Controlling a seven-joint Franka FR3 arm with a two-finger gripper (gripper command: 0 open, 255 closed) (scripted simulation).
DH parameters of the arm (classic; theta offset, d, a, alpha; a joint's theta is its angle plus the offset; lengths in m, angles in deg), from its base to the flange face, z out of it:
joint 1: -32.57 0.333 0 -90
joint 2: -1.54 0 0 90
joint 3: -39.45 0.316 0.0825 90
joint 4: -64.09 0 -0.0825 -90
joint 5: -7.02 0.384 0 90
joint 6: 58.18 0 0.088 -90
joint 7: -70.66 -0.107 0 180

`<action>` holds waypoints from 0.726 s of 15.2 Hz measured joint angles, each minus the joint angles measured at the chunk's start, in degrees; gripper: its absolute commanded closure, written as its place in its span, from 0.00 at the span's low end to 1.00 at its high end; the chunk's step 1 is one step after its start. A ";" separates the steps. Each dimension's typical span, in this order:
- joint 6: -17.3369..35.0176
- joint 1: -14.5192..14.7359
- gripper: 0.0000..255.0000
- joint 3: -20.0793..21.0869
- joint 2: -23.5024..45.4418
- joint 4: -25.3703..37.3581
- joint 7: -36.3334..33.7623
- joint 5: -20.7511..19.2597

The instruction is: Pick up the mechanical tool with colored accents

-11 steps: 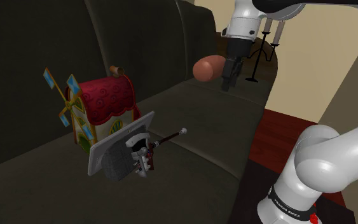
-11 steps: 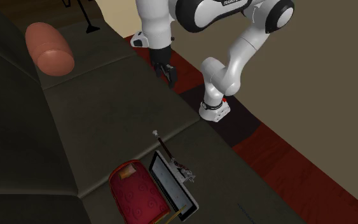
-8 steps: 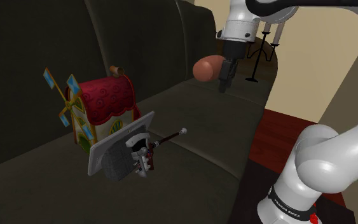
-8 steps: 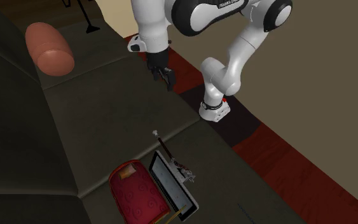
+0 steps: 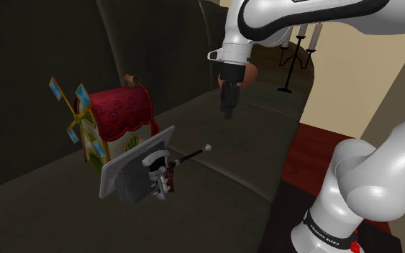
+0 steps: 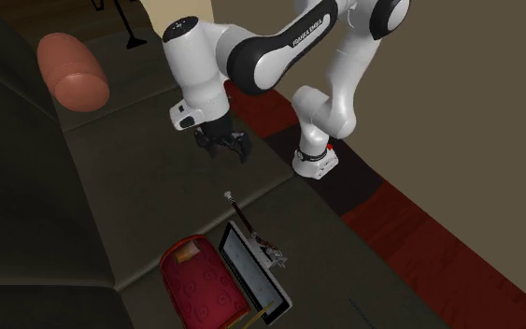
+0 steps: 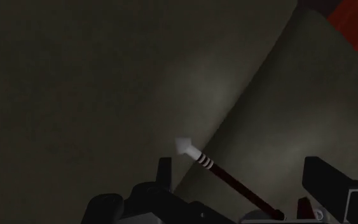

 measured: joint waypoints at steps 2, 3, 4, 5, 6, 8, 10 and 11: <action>1.69 2.48 0.00 -0.51 3.40 1.21 6.50 0.97; 2.81 3.72 0.00 -0.56 4.81 1.19 9.64 1.54; 3.94 4.93 0.00 -0.62 6.48 1.45 12.83 2.13; 4.56 5.95 0.00 -0.81 7.80 1.83 16.19 2.55; 5.14 7.03 0.00 -0.83 8.92 2.06 19.40 3.06; 6.45 9.17 0.00 -0.65 11.77 2.96 25.71 4.13; 7.52 11.29 0.00 -0.08 13.68 3.24 31.67 5.13; 7.88 12.43 0.00 0.43 14.50 3.47 34.36 5.68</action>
